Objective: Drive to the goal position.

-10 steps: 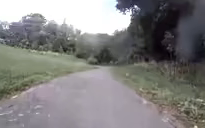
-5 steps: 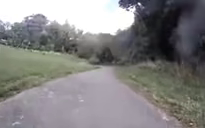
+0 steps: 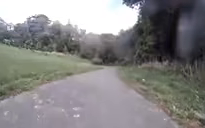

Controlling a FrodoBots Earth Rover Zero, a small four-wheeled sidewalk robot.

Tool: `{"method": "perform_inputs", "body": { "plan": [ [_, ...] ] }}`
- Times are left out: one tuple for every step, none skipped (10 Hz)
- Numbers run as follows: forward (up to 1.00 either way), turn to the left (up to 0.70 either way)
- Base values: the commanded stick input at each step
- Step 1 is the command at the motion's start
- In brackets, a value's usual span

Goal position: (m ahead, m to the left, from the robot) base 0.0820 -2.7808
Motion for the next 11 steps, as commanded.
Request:
{"method": "perform_inputs", "body": {
  "plan": [
    [1.00,0.00],
    [1.00,0.00],
    [1.00,0.00],
    [1.00,0.00],
    [1.00,0.00],
    [1.00,0.00],
    [1.00,0.00],
    [1.00,0.00],
    [1.00,0.00],
    [1.00,0.00],
    [1.00,0.00]
  ]
}}
